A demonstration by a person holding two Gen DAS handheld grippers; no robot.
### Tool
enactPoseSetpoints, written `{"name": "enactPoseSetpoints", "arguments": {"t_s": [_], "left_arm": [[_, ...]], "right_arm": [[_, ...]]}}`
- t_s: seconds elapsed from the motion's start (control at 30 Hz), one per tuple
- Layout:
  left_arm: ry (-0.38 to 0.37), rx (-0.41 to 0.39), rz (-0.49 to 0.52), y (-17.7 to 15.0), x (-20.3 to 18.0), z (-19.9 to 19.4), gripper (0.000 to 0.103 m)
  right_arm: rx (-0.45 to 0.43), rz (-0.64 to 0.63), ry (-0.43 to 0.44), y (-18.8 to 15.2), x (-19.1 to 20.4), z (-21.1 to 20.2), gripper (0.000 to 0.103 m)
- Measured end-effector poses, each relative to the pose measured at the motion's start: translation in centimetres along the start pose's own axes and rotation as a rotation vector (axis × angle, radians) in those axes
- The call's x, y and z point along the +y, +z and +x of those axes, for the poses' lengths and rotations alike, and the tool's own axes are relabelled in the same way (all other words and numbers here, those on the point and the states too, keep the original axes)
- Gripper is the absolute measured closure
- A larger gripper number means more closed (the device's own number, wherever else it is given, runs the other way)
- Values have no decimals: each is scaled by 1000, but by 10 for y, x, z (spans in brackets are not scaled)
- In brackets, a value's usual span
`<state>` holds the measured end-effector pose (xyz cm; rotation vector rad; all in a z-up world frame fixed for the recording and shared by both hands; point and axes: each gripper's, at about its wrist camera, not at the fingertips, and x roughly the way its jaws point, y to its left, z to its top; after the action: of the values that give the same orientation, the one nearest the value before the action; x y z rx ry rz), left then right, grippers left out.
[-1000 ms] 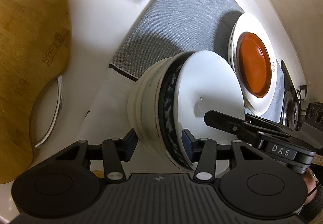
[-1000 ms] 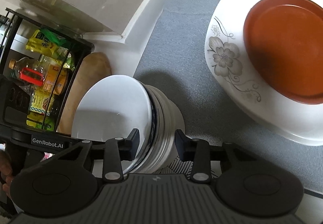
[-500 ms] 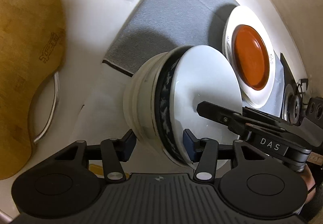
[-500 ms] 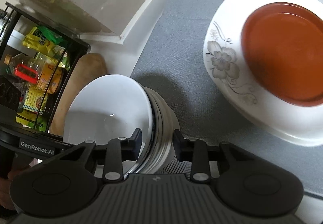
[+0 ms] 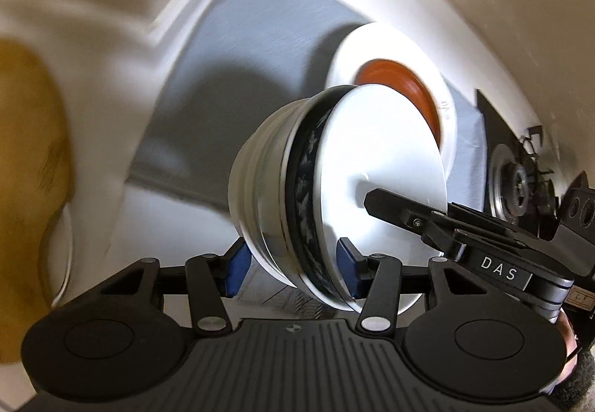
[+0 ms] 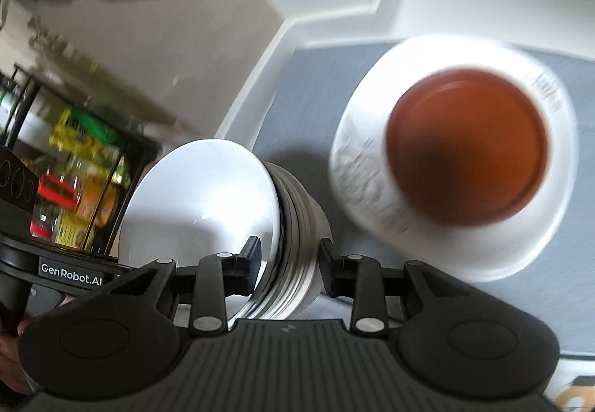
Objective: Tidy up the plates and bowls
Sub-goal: 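Lower the nested bowls onto the orange-brown plate and open both grippers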
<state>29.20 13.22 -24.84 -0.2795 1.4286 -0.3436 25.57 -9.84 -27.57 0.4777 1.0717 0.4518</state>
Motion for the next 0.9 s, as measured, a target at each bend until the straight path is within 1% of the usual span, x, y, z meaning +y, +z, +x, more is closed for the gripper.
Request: {"name": "enactPoseSetpoints", "arguments": {"t_s": [0.17, 0.27, 0.4, 0.5, 0.67, 0.8, 0.9], "left_arm": [[-29, -3, 69, 27, -39, 7, 50], [-27, -14, 126, 45, -64, 19, 50], [-36, -7, 155, 64, -89, 37, 50], [-36, 5, 163, 75, -101, 50, 50], [-39, 16, 184, 83, -97, 60, 50], [-50, 27, 189, 88, -95, 75, 49], [-30, 32, 196, 89, -97, 85, 49]], "right_arm": [[-78, 15, -48, 22, -20, -31, 66], [-123, 23, -84, 34, -38, -43, 66], [-166, 86, -107, 49, -69, -50, 66], [-182, 96, -125, 58, -84, -52, 66], [-192, 124, -143, 65, -104, -46, 66], [-192, 129, -167, 64, -112, -40, 66], [-173, 150, -173, 61, -120, -32, 66]]}}
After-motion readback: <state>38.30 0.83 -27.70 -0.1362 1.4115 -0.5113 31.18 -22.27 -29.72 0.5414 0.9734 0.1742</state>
